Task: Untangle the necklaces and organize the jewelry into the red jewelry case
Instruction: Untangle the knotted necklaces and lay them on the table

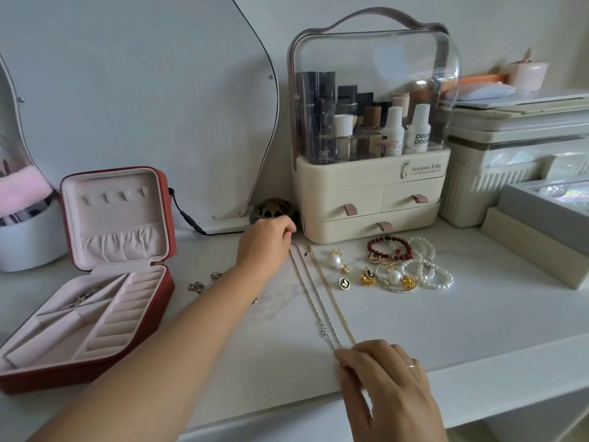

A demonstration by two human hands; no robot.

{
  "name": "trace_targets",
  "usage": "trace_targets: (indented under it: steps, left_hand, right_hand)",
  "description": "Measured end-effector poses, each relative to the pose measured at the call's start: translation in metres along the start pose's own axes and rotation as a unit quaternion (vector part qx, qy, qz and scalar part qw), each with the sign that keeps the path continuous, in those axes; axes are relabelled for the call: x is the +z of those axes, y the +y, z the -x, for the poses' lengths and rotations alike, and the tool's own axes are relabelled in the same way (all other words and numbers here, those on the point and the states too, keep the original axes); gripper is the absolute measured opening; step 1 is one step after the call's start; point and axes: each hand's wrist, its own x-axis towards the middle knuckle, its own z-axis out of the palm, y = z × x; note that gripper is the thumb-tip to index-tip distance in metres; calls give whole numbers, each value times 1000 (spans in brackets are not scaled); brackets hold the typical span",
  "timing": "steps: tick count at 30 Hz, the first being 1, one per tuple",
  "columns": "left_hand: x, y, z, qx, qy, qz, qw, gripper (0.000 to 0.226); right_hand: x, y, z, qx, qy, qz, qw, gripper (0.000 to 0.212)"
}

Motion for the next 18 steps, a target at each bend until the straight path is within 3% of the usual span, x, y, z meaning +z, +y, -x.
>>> trace_targets:
  steps: [6,9,18]
  left_hand:
    - [-9,-2,8,40,-106,-65,991,35]
    - [-7,-1,8,48,-113,-77,990,38]
    - [-9,1,11,42,-109,-49,992,41]
  right_hand:
    - [0,-3,-1,1,1,-6,1000,51]
    - [0,-3,-2,-3,4,6,1000,35]
    - [-6,-6,0,28,-14,-5,1000,18]
